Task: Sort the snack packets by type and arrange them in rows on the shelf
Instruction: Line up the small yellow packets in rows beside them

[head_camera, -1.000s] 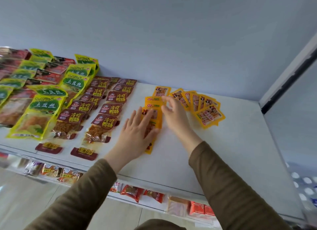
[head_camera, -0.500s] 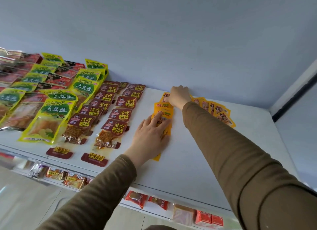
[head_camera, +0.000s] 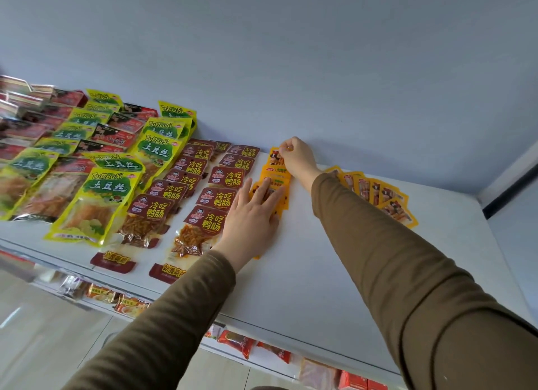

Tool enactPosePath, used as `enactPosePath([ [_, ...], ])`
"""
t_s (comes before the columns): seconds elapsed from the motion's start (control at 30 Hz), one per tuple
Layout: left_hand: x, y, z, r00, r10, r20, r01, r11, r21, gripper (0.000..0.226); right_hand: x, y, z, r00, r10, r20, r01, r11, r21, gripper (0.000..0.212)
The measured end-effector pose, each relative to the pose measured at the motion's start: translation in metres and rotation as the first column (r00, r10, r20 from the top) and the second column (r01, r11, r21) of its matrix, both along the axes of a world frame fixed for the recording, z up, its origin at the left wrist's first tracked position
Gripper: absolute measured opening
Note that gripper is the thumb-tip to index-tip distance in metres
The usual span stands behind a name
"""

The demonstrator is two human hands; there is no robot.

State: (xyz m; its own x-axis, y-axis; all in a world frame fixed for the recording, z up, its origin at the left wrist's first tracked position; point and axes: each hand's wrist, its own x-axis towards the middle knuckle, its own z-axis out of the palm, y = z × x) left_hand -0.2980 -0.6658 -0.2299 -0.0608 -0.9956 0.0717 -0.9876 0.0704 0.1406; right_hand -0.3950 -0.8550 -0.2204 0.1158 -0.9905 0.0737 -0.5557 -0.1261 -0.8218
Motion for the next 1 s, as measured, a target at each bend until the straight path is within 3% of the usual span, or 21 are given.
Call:
enactPosePath([
  [0.1, 0.004, 0.01, -0.003, 1.0, -0.003, -0.015, 0.003, 1.0, 0.022, 0.065, -0.007, -0.001, -0.005, 0.994, 0.088, 0.059, -0.094, 0.99, 0.103, 0.048],
  [0.17, 0.005, 0.02, -0.004, 1.0, -0.016, -0.022, 0.017, 0.998, 0.053, 0.066, -0.01, -0.001, -0.01, 0.987, 0.158, 0.018, -0.159, 0.984, 0.078, 0.053],
  [0.3, 0.0, 0.031, -0.001, 1.0, -0.024, -0.012, 0.025, 0.996, 0.081, 0.066, -0.012, -0.001, -0.018, 0.994, 0.092, 0.064, -0.088, 0.994, -0.058, 0.042],
  [0.5, -0.001, 0.027, 0.001, 0.997, 0.039, -0.062, -0.033, 0.996, 0.086, 0.072, -0.013, -0.001, -0.018, 0.992, 0.105, 0.068, -0.1, 0.993, -0.064, 0.04],
  [0.77, -0.003, 0.021, 0.001, 0.998, -0.016, -0.056, 0.022, 0.995, 0.099, 0.055, -0.015, -0.002, -0.015, 0.994, 0.076, 0.081, -0.068, 0.993, -0.094, 0.023],
  [0.9, -0.003, 0.024, 0.003, 0.999, -0.019, -0.051, 0.024, 0.995, 0.1, 0.056, -0.013, 0.002, -0.015, 0.993, 0.116, -0.015, -0.117, 0.981, -0.155, 0.017],
  [1.0, -0.003, 0.029, 0.003, 0.998, 0.009, -0.061, -0.005, 0.998, 0.068, 0.058, -0.025, 0.007, -0.013, 0.992, 0.114, 0.048, -0.102, 0.975, -0.197, 0.018],
])
